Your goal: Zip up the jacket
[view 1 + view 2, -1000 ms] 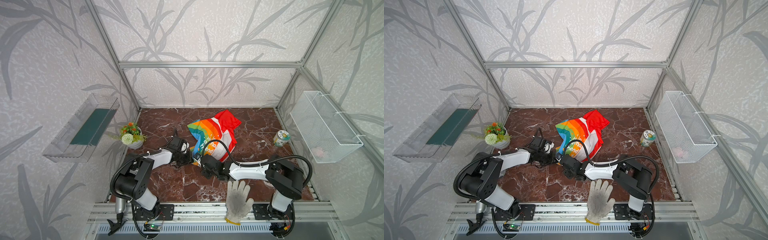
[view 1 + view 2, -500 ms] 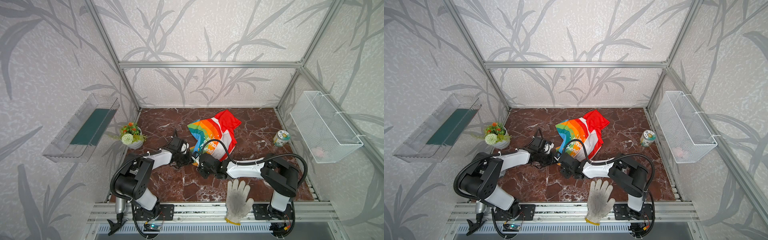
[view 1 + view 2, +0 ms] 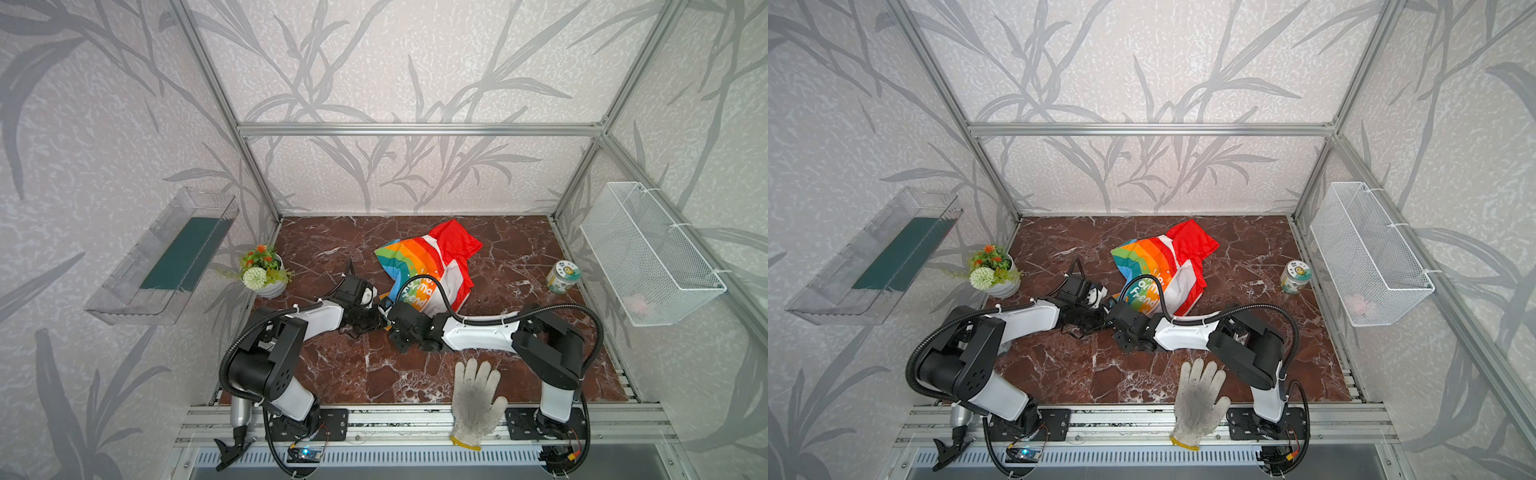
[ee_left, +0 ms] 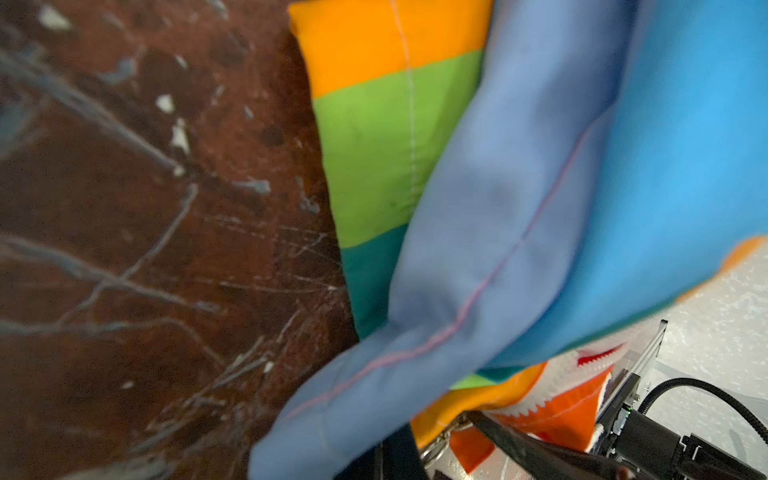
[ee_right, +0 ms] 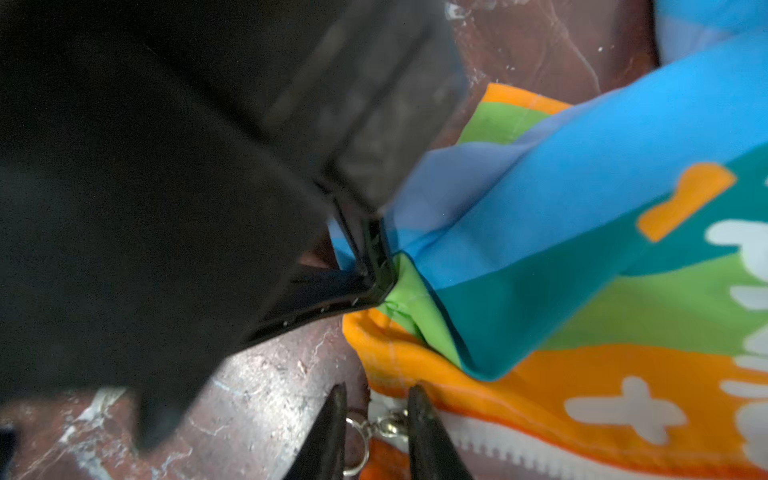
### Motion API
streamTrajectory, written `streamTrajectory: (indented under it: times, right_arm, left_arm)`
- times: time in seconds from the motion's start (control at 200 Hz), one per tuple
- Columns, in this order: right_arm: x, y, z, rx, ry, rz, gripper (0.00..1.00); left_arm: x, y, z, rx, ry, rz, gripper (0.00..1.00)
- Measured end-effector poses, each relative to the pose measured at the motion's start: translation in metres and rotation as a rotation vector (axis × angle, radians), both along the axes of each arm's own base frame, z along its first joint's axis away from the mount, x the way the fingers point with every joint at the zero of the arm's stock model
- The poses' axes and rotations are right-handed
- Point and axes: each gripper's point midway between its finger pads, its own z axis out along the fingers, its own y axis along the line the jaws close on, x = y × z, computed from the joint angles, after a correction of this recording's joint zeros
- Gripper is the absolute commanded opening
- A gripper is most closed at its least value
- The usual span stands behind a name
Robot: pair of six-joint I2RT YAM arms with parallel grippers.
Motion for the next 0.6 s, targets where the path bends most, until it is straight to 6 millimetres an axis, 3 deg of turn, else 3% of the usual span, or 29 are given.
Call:
streamTrajectory:
  times: [0.195,0.6]
  right_arm:
    - [-0.002,-0.005,-0.001,-0.047,-0.012,-0.014,0.24]
    - [-0.006,-0.012,-0.011,-0.096,-0.022,0.025,0.24]
  left_arm:
    - [-0.003,0.001,0.000,0.000,0.002,0.003,0.00]
    - [-0.004,0.002,-0.001,0.002,0.008,0.004,0.00]
